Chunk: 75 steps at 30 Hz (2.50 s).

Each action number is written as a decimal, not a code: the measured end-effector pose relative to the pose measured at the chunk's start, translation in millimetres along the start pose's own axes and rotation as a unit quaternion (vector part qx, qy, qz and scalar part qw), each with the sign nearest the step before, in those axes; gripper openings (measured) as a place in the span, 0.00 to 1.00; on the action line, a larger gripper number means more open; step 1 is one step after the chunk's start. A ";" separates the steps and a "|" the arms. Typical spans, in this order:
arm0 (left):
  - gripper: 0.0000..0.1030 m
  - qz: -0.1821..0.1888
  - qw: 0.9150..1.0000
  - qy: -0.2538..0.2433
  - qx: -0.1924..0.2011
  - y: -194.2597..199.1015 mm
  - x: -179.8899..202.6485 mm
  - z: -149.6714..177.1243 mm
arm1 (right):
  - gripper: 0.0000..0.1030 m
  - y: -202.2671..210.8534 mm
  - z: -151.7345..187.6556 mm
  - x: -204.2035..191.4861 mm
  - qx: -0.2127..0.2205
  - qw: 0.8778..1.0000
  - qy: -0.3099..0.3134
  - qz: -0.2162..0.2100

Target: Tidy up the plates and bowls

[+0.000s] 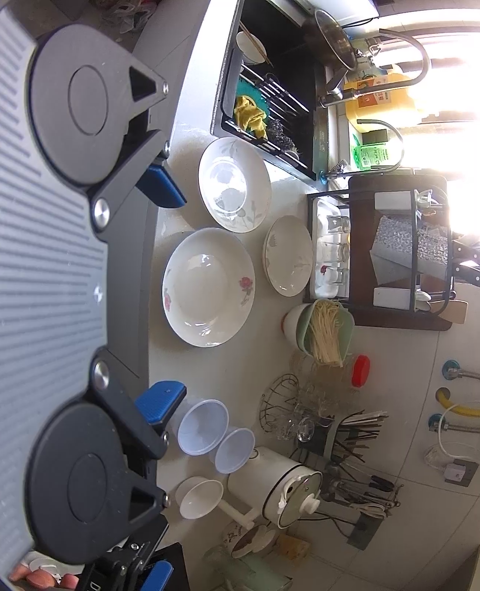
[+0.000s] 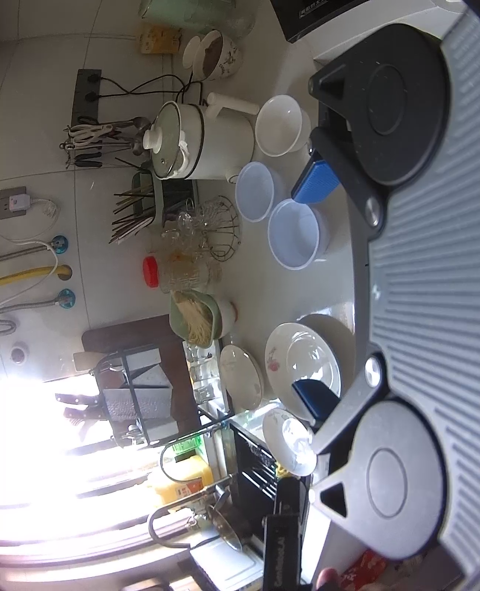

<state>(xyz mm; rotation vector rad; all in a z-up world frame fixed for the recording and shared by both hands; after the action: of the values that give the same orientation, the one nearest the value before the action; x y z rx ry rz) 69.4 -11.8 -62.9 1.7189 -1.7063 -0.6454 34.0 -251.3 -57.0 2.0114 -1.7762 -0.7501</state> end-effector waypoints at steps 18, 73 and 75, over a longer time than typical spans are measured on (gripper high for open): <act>0.98 0.009 1.000 -0.018 -0.014 -2.7 11.0 1.7 | 1.00 5.8 -1.5 16.8 0.012 0.999 -0.031 0.017; 0.98 0.013 0.998 -0.019 -0.050 -67.6 -30.7 -11.6 | 1.00 -49.6 1.4 -15.7 -0.019 0.999 -0.024 0.036; 0.98 0.009 0.999 -0.018 -0.043 -71.5 -42.3 -21.3 | 1.00 -58.5 -3.6 -24.1 -0.015 0.999 -0.029 0.036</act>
<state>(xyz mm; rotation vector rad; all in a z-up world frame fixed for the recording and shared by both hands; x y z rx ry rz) 132.3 30.0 -103.6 1.6397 -1.6925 -0.7356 81.1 -219.0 -84.6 1.9127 -1.8480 -0.8163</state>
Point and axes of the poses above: each gripper's, at about its wrist camera, not at the fingertips, and y roughly against the way its jaws point, x to its right, z to its underside, the point moved 10 cm from there along -y, roughly the way its jaws point, and after that the axes turned 2 degrees about -x, right-handed, at the moved point
